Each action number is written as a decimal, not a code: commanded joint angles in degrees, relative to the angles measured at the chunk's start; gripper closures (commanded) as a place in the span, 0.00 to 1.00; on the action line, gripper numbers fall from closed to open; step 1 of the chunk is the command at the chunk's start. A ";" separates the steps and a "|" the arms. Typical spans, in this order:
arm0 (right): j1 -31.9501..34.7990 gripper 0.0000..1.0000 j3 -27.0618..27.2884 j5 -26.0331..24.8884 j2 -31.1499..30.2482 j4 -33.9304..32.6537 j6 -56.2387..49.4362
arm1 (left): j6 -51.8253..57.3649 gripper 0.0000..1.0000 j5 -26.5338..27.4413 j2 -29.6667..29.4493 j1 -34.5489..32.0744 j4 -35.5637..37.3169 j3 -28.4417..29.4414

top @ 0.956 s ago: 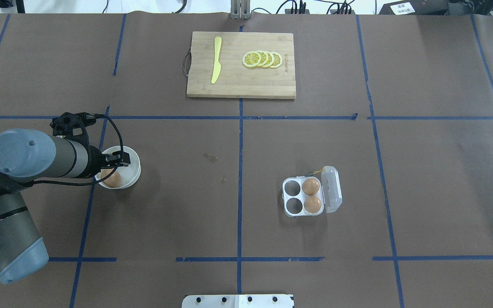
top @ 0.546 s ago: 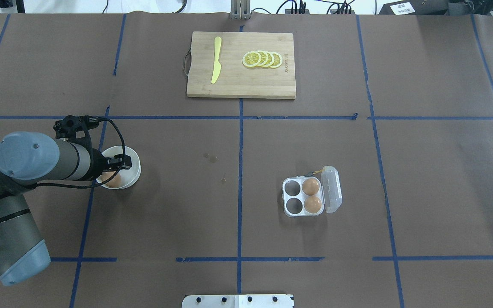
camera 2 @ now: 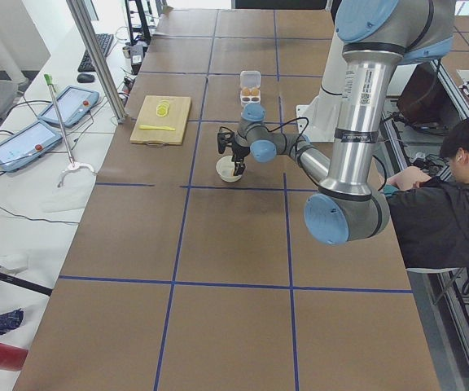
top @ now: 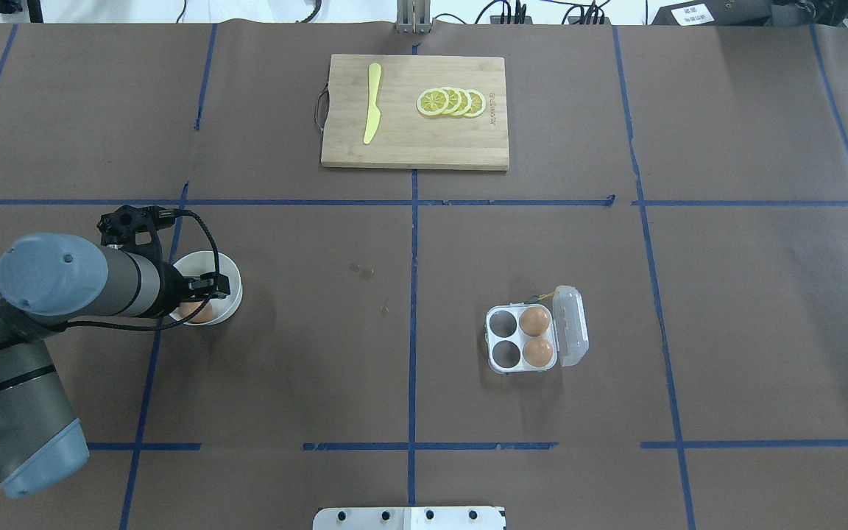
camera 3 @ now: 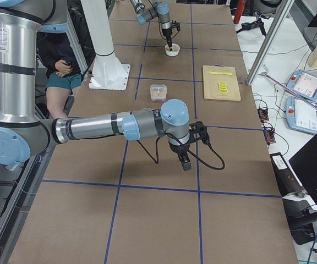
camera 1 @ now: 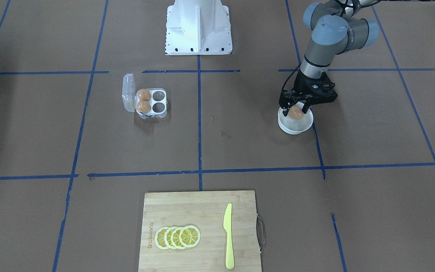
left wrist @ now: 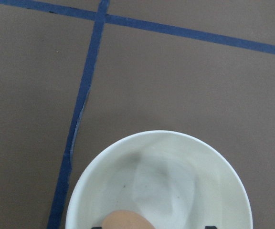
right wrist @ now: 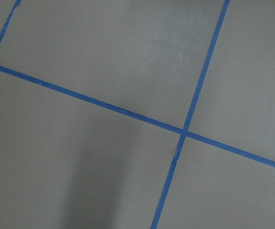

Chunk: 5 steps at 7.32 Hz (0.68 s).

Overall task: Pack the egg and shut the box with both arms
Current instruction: 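Lower the left gripper into the bowl and close on the brown egg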

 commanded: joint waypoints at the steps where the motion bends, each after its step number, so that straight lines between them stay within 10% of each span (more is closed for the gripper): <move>1: 0.00 0.00 -0.02 0.00 0.00 0.00 0.00 | 0.01 0.22 -0.05 -0.10 0.44 0.00 0.55; 5: 0.00 0.00 -0.11 -0.09 0.09 0.00 0.00 | 0.18 0.24 -0.05 -0.98 1.67 0.00 1.69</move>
